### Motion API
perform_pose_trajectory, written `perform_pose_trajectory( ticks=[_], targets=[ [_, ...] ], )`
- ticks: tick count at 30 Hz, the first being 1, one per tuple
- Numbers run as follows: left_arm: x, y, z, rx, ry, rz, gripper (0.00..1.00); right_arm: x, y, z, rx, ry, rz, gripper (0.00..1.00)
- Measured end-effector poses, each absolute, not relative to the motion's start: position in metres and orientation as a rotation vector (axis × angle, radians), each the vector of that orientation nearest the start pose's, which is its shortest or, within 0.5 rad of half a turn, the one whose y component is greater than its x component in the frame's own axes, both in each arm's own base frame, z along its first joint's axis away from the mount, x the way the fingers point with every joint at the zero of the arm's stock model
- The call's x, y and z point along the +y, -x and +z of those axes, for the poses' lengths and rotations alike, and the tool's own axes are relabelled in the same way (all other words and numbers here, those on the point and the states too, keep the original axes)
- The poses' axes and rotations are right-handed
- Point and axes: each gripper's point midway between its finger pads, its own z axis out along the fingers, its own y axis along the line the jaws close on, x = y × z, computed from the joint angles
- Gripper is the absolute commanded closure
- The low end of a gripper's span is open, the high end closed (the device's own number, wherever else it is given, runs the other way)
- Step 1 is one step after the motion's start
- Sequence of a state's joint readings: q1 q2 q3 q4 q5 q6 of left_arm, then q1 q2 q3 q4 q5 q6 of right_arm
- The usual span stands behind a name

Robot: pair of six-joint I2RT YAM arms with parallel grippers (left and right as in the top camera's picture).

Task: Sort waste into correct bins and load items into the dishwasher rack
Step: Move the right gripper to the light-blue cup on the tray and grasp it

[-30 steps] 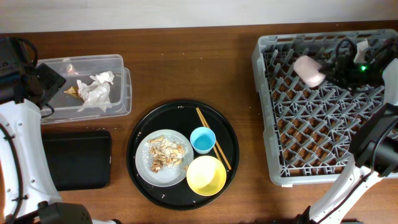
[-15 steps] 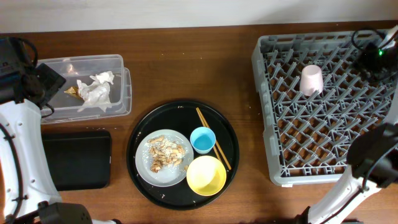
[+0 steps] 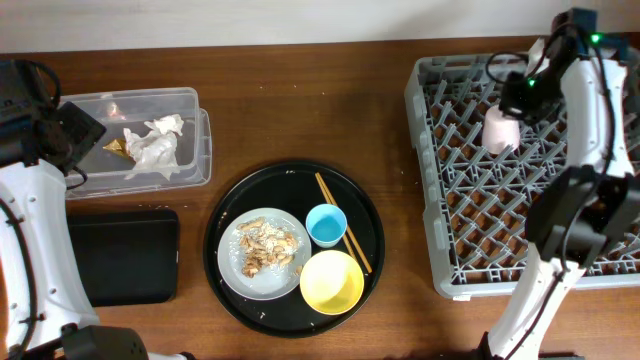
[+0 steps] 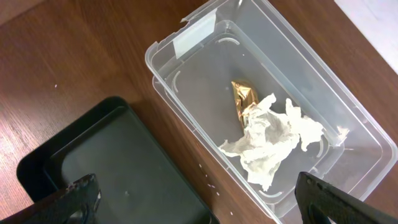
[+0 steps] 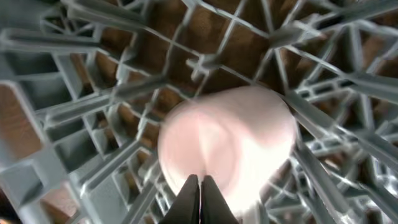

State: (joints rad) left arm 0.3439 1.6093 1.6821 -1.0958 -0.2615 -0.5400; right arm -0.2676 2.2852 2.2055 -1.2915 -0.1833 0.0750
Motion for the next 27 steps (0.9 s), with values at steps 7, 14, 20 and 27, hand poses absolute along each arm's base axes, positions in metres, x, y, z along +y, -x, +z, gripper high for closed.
perform_pose_trajectory(
  ticks=[7,14,20,27],
  targets=[
    [0.175,-0.357,0.250,2.274,1.181,0.265,0.01,-0.105,-0.485,0.114,2.864,-0.468,0.192,0.96],
    [0.175,-0.357,0.250,2.274,1.181,0.265,0.01,-0.129,-0.472,0.115,2.883,-0.597,-0.016,0.96],
    [0.175,-0.357,0.250,2.274,1.181,0.265,0.01,-0.138,-0.468,0.135,2.831,-0.652,-0.080,0.95],
    [0.175,-0.357,0.250,2.274,1.181,0.265,0.01,-0.086,-0.466,0.232,2.649,-0.432,0.210,0.72]
  ],
)
